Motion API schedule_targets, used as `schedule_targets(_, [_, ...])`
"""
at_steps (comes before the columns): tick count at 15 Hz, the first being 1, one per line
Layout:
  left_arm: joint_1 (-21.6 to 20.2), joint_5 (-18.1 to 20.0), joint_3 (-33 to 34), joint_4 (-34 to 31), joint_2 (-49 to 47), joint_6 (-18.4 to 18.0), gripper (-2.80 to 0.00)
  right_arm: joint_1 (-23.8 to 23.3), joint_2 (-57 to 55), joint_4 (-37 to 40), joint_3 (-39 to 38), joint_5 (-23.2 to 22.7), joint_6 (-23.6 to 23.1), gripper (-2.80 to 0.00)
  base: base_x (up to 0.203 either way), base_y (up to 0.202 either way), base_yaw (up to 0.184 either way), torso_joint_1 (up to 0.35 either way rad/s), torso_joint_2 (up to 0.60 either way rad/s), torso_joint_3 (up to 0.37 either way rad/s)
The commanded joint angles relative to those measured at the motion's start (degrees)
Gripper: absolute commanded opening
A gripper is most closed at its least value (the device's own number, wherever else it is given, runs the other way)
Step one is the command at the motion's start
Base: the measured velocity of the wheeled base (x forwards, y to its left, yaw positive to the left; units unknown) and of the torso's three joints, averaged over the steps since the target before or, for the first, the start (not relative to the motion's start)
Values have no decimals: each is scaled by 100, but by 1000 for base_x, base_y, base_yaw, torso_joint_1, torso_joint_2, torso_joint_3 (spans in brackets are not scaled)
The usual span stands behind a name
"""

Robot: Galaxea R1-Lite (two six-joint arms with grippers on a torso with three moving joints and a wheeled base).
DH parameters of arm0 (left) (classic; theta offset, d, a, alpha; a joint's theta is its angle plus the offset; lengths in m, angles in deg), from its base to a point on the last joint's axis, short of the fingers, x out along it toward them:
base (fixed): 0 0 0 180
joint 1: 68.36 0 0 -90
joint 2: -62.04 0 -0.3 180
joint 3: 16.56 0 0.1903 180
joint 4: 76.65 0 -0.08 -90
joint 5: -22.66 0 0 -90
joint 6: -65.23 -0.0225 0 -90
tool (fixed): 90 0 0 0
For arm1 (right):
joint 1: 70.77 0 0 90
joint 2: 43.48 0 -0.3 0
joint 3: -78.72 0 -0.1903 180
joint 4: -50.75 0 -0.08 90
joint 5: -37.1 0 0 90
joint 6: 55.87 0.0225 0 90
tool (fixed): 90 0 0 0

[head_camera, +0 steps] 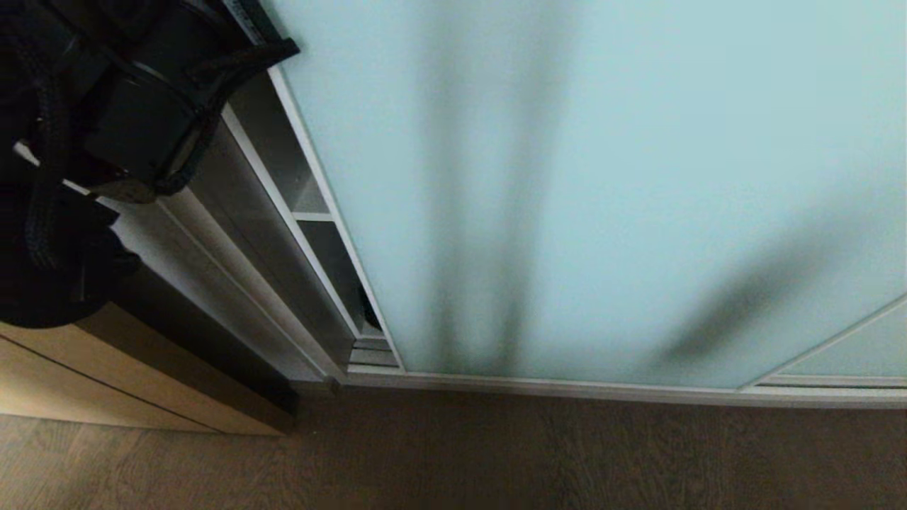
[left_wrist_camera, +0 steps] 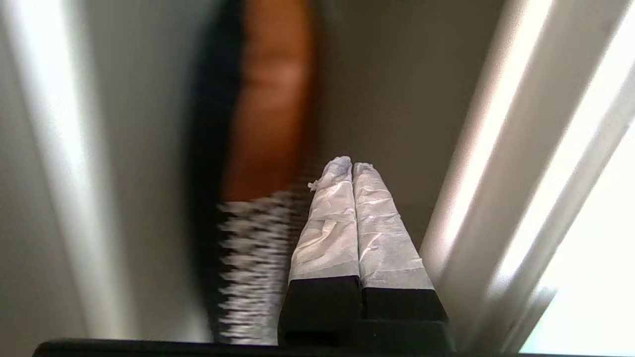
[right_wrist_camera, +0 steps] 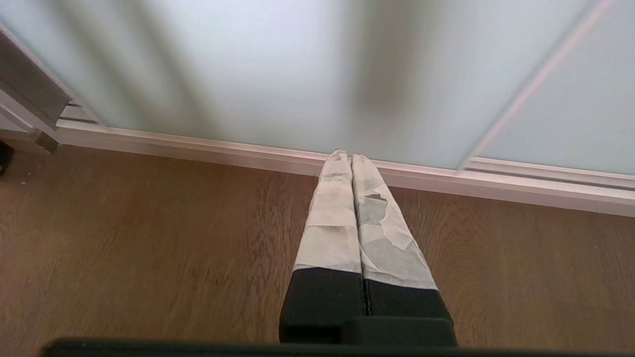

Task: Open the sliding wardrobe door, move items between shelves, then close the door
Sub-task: Open the door

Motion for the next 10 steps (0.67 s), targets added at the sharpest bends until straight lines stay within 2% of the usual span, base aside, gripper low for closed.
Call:
schedule_targets(1, [372, -36, 19, 55, -29, -6, -280, 2, 1, -4, 0, 0, 0, -280, 0, 0, 0, 0, 0, 0])
schedule_targets(7, [1172, -15, -47, 102, -486, 48, -280, 2, 1, -4, 0, 0, 0, -280, 0, 0, 0, 0, 0, 0])
schedule_targets(10, [1565, -21, -152, 374, -985, 52, -280, 2, 1, -4, 0, 0, 0, -280, 0, 0, 0, 0, 0, 0])
